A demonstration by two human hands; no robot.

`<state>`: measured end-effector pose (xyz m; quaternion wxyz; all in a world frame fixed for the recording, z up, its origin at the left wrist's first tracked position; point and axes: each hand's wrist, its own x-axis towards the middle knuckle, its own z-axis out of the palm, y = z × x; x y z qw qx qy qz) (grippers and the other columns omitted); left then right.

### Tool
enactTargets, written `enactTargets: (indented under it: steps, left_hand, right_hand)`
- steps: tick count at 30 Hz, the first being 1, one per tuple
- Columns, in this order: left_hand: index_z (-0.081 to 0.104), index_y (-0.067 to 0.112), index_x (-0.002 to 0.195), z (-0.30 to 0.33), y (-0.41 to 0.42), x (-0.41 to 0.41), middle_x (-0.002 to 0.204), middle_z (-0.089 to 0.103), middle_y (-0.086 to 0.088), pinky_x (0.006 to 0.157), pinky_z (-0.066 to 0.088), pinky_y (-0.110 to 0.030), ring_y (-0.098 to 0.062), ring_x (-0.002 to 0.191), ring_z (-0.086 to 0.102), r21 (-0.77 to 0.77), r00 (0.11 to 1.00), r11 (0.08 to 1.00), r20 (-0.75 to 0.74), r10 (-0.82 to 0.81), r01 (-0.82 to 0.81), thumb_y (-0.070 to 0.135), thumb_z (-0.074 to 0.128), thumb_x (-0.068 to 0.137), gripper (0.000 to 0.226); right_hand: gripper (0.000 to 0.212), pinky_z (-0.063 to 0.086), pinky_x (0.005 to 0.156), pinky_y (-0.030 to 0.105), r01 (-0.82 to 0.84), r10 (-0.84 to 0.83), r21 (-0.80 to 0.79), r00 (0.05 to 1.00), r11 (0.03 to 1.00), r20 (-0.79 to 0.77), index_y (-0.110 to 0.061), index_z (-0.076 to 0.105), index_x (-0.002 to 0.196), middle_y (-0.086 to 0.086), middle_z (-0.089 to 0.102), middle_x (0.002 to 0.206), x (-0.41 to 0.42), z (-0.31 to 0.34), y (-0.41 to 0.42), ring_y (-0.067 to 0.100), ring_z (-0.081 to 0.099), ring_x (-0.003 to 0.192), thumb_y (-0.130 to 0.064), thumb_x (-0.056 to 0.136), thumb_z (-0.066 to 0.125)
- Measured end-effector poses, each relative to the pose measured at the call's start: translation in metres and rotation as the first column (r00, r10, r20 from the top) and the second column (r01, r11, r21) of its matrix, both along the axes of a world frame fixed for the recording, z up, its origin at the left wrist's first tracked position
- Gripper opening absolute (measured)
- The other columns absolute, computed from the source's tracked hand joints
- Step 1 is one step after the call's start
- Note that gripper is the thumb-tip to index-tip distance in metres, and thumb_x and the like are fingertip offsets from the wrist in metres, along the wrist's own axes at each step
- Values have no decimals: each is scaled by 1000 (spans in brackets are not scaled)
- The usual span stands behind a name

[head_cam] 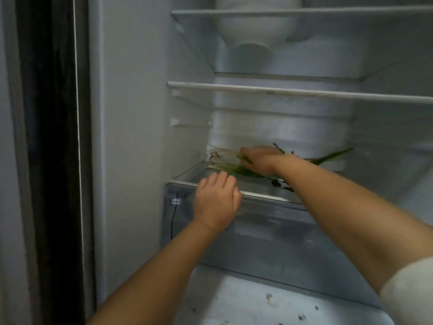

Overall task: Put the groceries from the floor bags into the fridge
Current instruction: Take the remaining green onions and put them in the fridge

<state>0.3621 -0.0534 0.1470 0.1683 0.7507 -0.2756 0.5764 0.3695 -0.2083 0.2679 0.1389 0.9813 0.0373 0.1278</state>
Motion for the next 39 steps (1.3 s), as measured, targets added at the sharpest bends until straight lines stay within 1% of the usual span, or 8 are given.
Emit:
enactTargets:
  steps: [3,6,10,15,20,25,29,39]
  left_hand:
    - [54,14,68,-1,0,2,68,54,-6,60,27,-33,-26,63,51,-4,1000,1000,17,14,-14,22,45,81,18]
    - [55,14,69,-1,1,2,70,55,-7,61,27,-33,-27,64,52,-10,1000,1000,21,17,-17,23,44,81,19]
    - [56,13,69,-2,1,1,70,56,-7,61,27,-33,-27,64,52,-9,1000,1000,23,1,0,22,42,82,20]
    - [55,12,68,-1,1,0,68,56,-6,61,25,-32,-26,62,52,-2,1000,1000,-15,-10,10,20,41,82,21]
    - [57,10,71,2,5,-4,71,59,-9,58,40,-30,-27,64,55,45,990,998,-137,-31,37,21,39,81,23]
    - [55,2,108,13,1,-45,115,55,-19,85,39,-44,-35,108,49,100,890,995,-451,70,-28,21,38,95,29]
    - [49,7,122,-14,15,-97,125,49,-15,91,35,-41,-32,116,44,41,878,999,-477,39,-23,23,42,94,33]
    - [57,7,109,-97,122,-217,111,59,-13,87,43,-42,-30,105,53,-136,711,991,-698,-89,-10,22,42,94,26]
  right_hand:
    - [45,36,86,32,28,-17,83,991,996,-130,-16,38,135,14,47,138,25,-11,22,30,49,119,-42,99,36]
    - [47,33,96,31,38,-10,121,976,992,-219,-11,38,137,14,39,147,34,-18,33,27,42,129,-38,100,35]
    - [50,32,91,29,55,-28,122,976,991,-217,-8,40,137,13,41,145,24,-14,32,27,43,128,-41,100,34]
    - [53,37,93,35,23,-27,214,1000,977,14,-11,48,127,14,52,133,-3,11,6,29,50,117,-51,98,28]
    - [41,41,81,35,-14,5,136,998,991,65,-8,55,106,19,59,113,-70,7,-21,30,54,96,-43,100,33]
    - [32,45,81,40,-93,69,120,980,988,187,-12,57,105,13,57,106,-129,-34,-18,30,55,96,-36,99,37]
    - [30,41,84,40,-193,136,125,921,973,365,-13,56,112,11,56,112,-154,-77,18,31,54,104,-32,98,39]
    - [32,46,80,40,-302,250,224,940,927,233,-14,54,117,8,55,118,-209,-168,124,30,57,100,-34,98,38]
